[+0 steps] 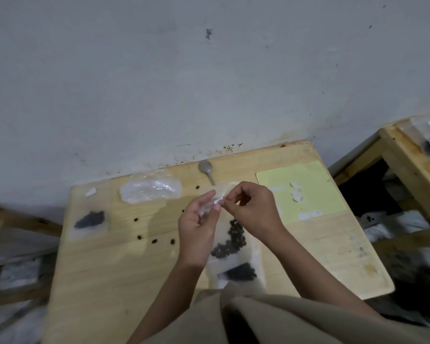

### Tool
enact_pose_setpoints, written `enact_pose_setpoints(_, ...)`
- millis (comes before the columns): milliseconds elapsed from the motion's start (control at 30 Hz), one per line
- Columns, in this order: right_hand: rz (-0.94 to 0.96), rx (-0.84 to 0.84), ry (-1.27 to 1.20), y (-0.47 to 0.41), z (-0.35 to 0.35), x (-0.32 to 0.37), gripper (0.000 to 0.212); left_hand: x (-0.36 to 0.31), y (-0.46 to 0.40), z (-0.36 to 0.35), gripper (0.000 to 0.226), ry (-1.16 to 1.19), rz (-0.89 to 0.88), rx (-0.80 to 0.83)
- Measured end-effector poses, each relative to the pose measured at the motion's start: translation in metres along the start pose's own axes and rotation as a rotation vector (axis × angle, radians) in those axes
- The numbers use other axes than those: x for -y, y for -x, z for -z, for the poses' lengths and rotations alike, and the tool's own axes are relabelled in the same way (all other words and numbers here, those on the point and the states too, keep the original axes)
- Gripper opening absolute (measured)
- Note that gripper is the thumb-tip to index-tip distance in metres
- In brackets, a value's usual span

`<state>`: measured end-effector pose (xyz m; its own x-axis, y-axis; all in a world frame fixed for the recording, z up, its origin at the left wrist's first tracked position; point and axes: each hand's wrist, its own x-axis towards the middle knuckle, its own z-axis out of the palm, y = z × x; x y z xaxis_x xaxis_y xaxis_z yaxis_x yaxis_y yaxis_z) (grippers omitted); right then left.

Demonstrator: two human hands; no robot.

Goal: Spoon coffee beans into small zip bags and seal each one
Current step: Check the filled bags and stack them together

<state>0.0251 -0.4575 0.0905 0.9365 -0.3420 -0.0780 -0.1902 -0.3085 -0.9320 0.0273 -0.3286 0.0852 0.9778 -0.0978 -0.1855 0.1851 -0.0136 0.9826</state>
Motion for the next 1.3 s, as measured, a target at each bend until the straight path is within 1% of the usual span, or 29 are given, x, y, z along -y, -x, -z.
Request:
enact_pose_setpoints(133,-0.014,-0.005,-0.018,0.016,-0.029,0.021,0.024,-0.006,0.007,0.037,0.024,0.072,-0.014,-0.083)
enact_pose_setpoints(233,-0.039,-0.006,-0.114,0.026,-0.056,0.031,0.027,-0.011,0.009,0.071,0.024,0.070,-0.036,-0.097)
enact_pose_setpoints(367,-0.095,-0.022,-0.267,0.039,-0.101,0.040,0.025,-0.014,0.010,0.124,0.024,0.091,-0.031,-0.135)
enact_pose_setpoints(467,-0.068,-0.041,-0.241,0.046,-0.135,0.044,0.022,-0.016,0.005,0.167,0.021,0.165,0.030,-0.184)
enact_pose_setpoints(533,-0.053,0.019,-0.202,0.050,-0.160,0.044,0.023,-0.017,-0.002,0.197,0.020,0.239,0.059,-0.218)
enact_pose_setpoints(633,-0.066,0.213,-0.191,0.054,-0.190,0.042,0.025,-0.012,-0.018,0.235,0.022,0.249,0.056,-0.263)
enact_pose_setpoints(700,-0.081,0.315,-0.211,0.053,-0.212,0.041,0.026,-0.003,-0.030,0.263,0.024,0.151,0.067,-0.283)
enact_pose_setpoints(767,-0.091,0.322,-0.190,0.046,-0.235,0.045,0.027,0.009,-0.044,0.287,0.028,-0.067,0.096,-0.271)
enact_pose_setpoints(833,-0.136,0.269,-0.180,0.034,-0.258,0.049,0.026,0.020,-0.056,0.305,0.040,-0.289,0.137,-0.235)
enact_pose_setpoints(933,-0.207,0.180,-0.144,0.010,-0.292,0.045,0.027,0.038,-0.069,0.318,0.055,-0.457,0.194,-0.237)
enact_pose_setpoints(1000,-0.231,0.123,-0.108,-0.004,-0.312,0.038,0.026,0.050,-0.076,0.322,0.060,-0.526,0.211,-0.236)
enact_pose_setpoints(1067,-0.236,0.093,-0.065,-0.017,-0.330,0.035,0.024,0.059,-0.085,0.325,0.056,-0.594,0.188,-0.219)
enact_pose_setpoints(1133,-0.221,0.094,0.014,-0.028,-0.345,0.032,0.026,0.070,-0.097,0.329,0.049,-0.717,0.083,-0.196)
enact_pose_setpoints(1167,-0.217,0.102,0.055,-0.032,-0.351,0.029,0.028,0.075,-0.102,0.332,0.047,-0.756,0.061,-0.195)
enact_pose_setpoints(1233,-0.211,0.149,0.139,-0.038,-0.361,0.024,0.034,0.088,-0.113,0.339,0.044,-0.822,0.065,-0.199)
enact_pose_setpoints(1300,-0.199,0.229,0.233,-0.040,-0.365,0.019,0.040,0.101,-0.121,0.346,0.042,-0.893,0.055,-0.167)
